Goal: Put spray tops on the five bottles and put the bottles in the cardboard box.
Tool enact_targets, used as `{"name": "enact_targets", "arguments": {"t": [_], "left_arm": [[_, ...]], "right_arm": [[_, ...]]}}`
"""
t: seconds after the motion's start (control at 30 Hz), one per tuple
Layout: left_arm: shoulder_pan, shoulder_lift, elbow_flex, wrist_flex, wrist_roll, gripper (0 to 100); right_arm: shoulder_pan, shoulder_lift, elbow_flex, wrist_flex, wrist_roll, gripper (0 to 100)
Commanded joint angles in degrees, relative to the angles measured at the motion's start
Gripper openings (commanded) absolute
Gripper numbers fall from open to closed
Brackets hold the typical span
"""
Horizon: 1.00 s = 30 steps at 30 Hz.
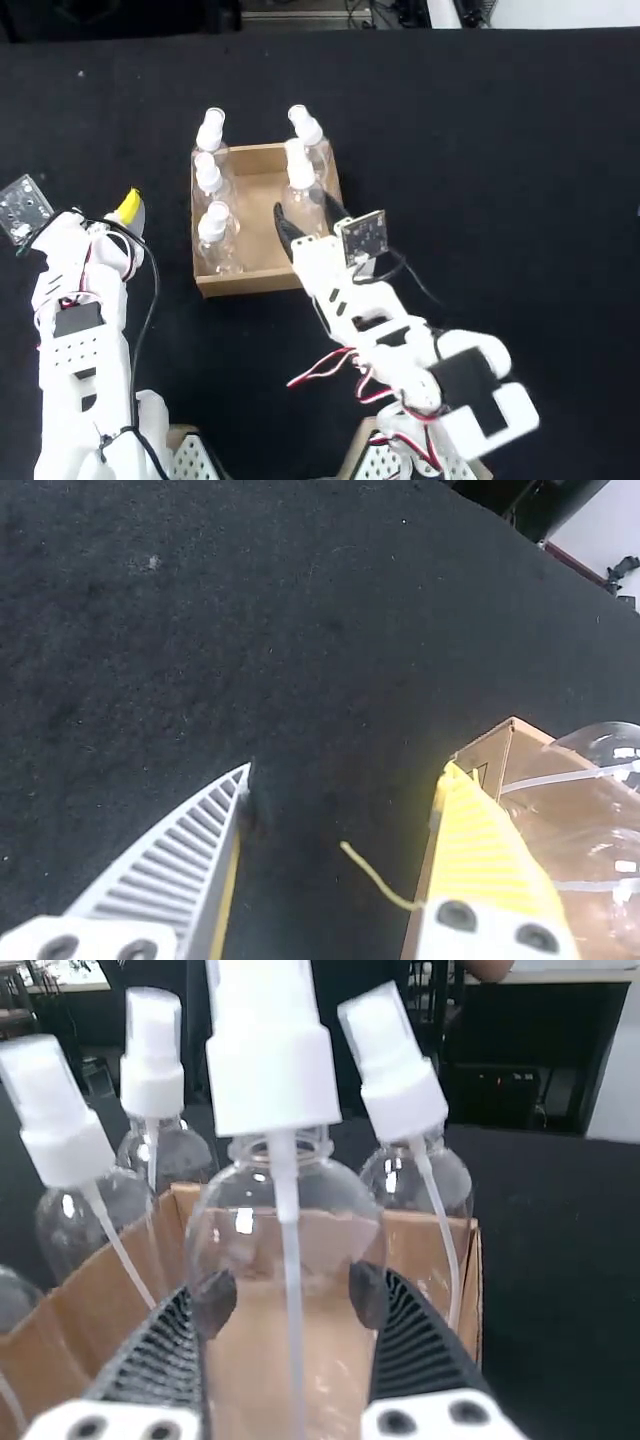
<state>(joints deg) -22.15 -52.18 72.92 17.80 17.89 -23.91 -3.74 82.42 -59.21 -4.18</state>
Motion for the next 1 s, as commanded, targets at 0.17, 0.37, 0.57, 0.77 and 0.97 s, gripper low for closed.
{"name": "enact_targets", "arguments": {"t": [0.17, 0.37, 0.57, 0.77, 0.97], "left_arm": [[-0.1, -0.9, -0.9, -1.3, -0.4, 27], [-0.1, -0.9, -0.9, -1.3, -0.4, 27], [-0.1, -0.9, -0.9, -1.3, -0.4, 27], [-0.2, -0.9, -0.9, -1.3, -0.4, 27], [-0.2, -0.9, -0.9, -1.3, -0.4, 27]], "right_arm": [[1.0, 1.9, -3.4, -2.1, 0.5, 1.1], [1.1, 2.2, -3.5, -2.1, 0.5, 1.3], [1.1, 2.2, -3.5, -2.1, 0.4, 1.3], [1.1, 2.2, -3.4, -2.1, 0.4, 13.1], [1.1, 2.2, -3.4, -2.1, 0.4, 15.7]]}}
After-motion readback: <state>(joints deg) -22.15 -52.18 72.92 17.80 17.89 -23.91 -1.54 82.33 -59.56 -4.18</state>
